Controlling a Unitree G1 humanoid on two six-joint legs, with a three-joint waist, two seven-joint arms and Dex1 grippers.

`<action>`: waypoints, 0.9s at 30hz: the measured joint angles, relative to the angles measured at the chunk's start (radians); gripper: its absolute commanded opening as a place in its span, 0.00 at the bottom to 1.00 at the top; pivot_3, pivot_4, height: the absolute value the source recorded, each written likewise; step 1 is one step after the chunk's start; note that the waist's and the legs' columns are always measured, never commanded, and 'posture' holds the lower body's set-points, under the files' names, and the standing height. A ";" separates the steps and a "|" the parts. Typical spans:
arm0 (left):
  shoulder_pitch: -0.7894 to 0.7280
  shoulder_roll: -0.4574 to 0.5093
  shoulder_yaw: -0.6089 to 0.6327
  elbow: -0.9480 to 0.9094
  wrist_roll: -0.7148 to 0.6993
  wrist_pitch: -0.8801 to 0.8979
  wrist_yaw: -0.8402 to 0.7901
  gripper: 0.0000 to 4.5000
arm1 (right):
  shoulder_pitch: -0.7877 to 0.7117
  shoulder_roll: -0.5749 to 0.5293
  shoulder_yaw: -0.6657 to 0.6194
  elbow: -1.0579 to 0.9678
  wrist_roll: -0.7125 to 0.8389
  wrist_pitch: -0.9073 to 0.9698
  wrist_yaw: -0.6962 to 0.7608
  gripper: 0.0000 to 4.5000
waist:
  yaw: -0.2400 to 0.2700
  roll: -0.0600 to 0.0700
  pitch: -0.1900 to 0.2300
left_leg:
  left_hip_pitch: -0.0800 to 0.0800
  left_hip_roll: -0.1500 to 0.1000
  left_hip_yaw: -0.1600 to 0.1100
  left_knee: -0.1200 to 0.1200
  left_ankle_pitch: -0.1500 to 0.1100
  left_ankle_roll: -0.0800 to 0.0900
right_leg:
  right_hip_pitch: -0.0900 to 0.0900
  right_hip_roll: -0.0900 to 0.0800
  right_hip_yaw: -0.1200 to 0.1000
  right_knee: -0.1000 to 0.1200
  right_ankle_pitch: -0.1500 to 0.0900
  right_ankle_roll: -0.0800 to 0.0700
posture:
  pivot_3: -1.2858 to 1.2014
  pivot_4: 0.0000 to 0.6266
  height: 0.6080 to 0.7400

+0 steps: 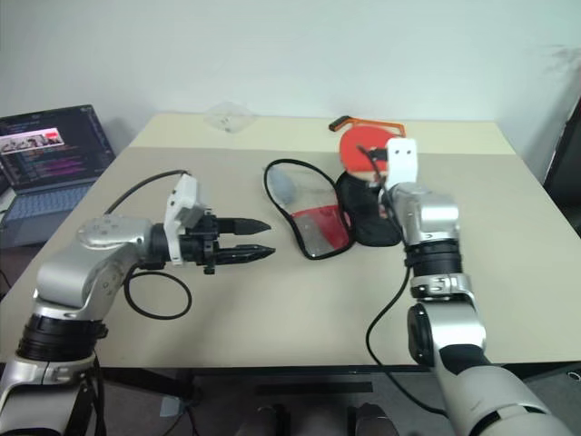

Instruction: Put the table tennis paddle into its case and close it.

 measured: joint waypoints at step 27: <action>0.081 0.027 0.039 -0.102 -0.036 0.056 0.059 0.58 | -0.044 0.011 -0.034 0.305 0.006 -0.197 -0.106 0.24 | 0.007 0.000 0.000 | -0.001 0.000 0.000 0.000 0.000 0.000 | -0.002 0.000 0.000 0.001 0.000 0.000 | 0.52 0.24 1.00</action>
